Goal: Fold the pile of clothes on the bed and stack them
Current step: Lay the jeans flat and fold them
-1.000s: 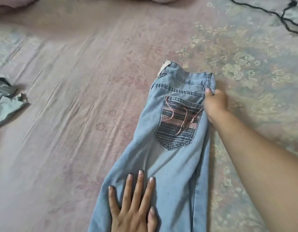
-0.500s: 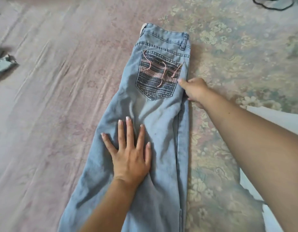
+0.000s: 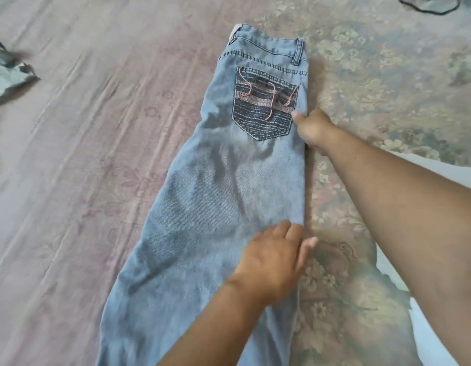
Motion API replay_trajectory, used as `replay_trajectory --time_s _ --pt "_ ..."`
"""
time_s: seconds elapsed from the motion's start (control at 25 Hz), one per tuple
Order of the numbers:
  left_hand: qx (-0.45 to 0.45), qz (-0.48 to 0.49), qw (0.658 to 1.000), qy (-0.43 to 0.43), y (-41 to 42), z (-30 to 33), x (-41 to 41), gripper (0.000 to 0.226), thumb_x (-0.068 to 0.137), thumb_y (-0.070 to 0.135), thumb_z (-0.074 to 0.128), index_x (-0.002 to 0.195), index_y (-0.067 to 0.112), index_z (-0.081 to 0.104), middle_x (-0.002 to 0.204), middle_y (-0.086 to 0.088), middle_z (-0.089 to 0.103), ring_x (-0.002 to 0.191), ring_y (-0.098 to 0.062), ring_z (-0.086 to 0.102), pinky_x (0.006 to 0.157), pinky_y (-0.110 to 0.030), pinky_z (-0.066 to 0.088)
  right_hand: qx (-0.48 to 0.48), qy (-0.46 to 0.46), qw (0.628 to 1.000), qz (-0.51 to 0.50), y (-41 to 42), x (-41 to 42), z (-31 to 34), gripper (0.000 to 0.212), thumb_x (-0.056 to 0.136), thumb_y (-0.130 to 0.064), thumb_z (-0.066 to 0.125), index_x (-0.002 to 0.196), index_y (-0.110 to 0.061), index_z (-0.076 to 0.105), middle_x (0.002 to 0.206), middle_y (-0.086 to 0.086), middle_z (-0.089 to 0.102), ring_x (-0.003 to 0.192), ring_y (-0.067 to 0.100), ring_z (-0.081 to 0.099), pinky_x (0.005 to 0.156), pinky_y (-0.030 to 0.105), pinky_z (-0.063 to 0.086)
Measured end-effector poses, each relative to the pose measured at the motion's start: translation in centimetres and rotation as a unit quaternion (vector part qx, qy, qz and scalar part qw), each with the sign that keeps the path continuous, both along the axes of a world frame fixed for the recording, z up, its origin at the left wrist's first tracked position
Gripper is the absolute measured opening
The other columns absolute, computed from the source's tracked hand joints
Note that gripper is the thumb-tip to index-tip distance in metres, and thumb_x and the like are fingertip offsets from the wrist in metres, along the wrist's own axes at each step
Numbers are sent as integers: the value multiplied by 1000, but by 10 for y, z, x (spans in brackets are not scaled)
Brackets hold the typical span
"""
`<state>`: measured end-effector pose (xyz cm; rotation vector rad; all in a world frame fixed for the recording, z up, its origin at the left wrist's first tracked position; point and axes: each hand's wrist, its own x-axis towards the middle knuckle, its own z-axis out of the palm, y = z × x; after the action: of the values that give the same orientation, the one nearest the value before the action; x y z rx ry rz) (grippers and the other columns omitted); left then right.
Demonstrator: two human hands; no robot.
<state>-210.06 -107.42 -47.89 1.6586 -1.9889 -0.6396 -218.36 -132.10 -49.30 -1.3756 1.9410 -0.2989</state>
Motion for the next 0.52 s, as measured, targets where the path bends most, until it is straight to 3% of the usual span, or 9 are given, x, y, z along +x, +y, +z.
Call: replay_trajectory --time_s 0.04,0.08,0.16,0.24,0.32,0.4,0.52 --pt "-34 3 999 -5 -4 5 20 53 98 44 24 101 12 65 103 -7 67 94 -29 65 80 -36 42 -4 -9 1000 -5 0 1 -4 51 97 -37 47 132 0 45 130 15 54 118 32 52 96 33 42" --pt "-77 50 994 -65 -12 5 43 54 98 46 25 119 14 62 126 -9 61 116 -29 57 96 -42 35 -25 -19 999 -24 -1 4 -6 50 98 -37 46 132 -1 46 129 15 54 118 32 52 94 32 42" --pt "-88 126 966 -209 -31 -7 96 59 97 54 20 144 24 39 153 -10 33 141 -33 28 112 -56 10 -74 2 995 -66 -7 14 -2 52 99 -39 40 136 -3 40 137 16 48 125 32 46 99 35 39" --pt "-9 106 956 -275 -38 -34 124 65 94 62 16 149 30 27 158 -13 18 144 -40 15 108 -69 7 -134 140 981 15 -13 26 3 63 100 -45 31 150 -11 15 157 15 16 143 32 18 113 44 20" --pt "41 80 953 -289 -39 -57 127 66 90 64 23 148 33 29 158 -15 16 144 -42 14 104 -73 9 -161 221 939 208 -14 41 -2 64 98 -58 19 151 -34 -8 159 5 -16 146 30 -13 112 56 -5" --pt "43 85 949 -301 -37 -63 125 65 87 59 32 147 34 31 157 -15 18 144 -40 17 104 -73 9 -86 239 922 292 -21 50 -18 63 90 -69 8 144 -47 -18 156 -4 -27 142 30 -24 108 67 -9" --pt "5 103 955 -279 -38 -59 124 65 83 53 42 144 32 38 154 -14 26 141 -41 25 104 -73 13 -56 289 911 290 -38 45 -35 71 80 -77 -2 141 -49 -24 154 -4 -30 141 32 -26 106 72 -2"
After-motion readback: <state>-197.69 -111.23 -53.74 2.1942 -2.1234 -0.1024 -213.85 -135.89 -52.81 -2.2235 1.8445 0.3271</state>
